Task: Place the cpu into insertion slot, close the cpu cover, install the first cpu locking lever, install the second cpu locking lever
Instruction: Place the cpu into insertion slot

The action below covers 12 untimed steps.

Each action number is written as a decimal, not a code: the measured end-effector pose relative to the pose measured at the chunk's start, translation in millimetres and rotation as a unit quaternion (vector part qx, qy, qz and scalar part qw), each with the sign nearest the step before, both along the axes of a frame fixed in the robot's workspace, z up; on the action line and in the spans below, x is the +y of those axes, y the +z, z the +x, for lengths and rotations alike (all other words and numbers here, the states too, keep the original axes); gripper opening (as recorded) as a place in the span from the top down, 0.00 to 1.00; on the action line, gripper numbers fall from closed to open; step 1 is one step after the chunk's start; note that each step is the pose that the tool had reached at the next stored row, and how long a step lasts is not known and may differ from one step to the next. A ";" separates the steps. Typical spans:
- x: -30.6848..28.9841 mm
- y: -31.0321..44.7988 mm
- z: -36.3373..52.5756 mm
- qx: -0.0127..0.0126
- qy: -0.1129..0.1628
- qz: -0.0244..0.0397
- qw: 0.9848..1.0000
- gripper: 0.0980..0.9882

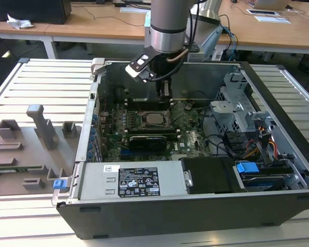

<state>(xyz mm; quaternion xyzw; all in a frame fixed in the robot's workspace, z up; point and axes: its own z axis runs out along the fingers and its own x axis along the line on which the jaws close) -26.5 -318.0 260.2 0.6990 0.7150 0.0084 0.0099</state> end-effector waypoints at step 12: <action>0.0 29.8 0.0 0.000 0.000 0.000 1.000 0.99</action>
